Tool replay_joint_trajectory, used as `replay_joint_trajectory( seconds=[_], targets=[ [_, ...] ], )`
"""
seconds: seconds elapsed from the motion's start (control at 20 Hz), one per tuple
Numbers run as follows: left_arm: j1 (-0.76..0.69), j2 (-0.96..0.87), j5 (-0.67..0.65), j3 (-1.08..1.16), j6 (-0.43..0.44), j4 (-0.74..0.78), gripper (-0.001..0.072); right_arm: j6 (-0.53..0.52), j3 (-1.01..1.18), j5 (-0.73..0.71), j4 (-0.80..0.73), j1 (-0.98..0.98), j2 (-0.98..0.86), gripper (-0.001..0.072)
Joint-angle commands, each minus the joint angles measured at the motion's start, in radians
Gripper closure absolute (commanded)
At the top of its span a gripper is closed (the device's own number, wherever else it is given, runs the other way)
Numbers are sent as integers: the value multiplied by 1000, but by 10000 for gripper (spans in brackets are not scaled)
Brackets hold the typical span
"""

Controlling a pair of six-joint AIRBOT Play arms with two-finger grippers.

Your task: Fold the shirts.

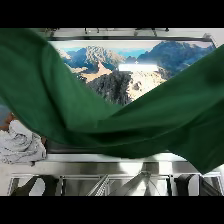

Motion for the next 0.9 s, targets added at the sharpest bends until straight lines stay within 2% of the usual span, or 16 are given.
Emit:
replay_joint_trajectory(
  seconds=[0.0, 0.1, 0.25, 0.4, 0.45, 0.5, 0.55, 0.6, 0.65, 0.75, 0.85],
  targets=[
    [22, -114, 67, -93, -24, -23, 687, 96, -54, -82, -106, -36, -29, 679],
    [-82, -238, 67, -228, -9, -13, 687, 68, -172, -113, -106, -17, -116, 680],
    [-270, -497, 31, -338, 46, 51, 687, -76, -330, -279, -115, 181, -358, 680],
    [-399, -837, -65, -298, 89, 84, 696, -184, -333, -516, -146, 420, -714, 679],
    [-420, -948, -61, -240, 89, 83, 691, -201, -310, -569, -146, 458, -832, 647],
    [-429, -1059, -50, -160, 83, 76, 525, -201, -268, -588, -146, 473, -948, 390],
    [-430, -1149, -38, -76, 32, 76, 275, -200, -202, -550, -159, 464, -1063, 274],
    [-420, -1226, -21, 12, -45, 75, -5, -192, -147, -488, -178, 443, -1131, 274],
    [-408, -1274, 8, 79, -91, 69, -10, -149, -87, -400, -197, 405, -1184, 274],
    [-368, -1309, 77, 150, -129, 25, -7, -89, -8, -260, -271, 314, -1201, 274],
    [-329, -1262, 131, 92, -132, 20, -6, -10, 18, -158, -400, 194, -1150, 274]
  ],
)
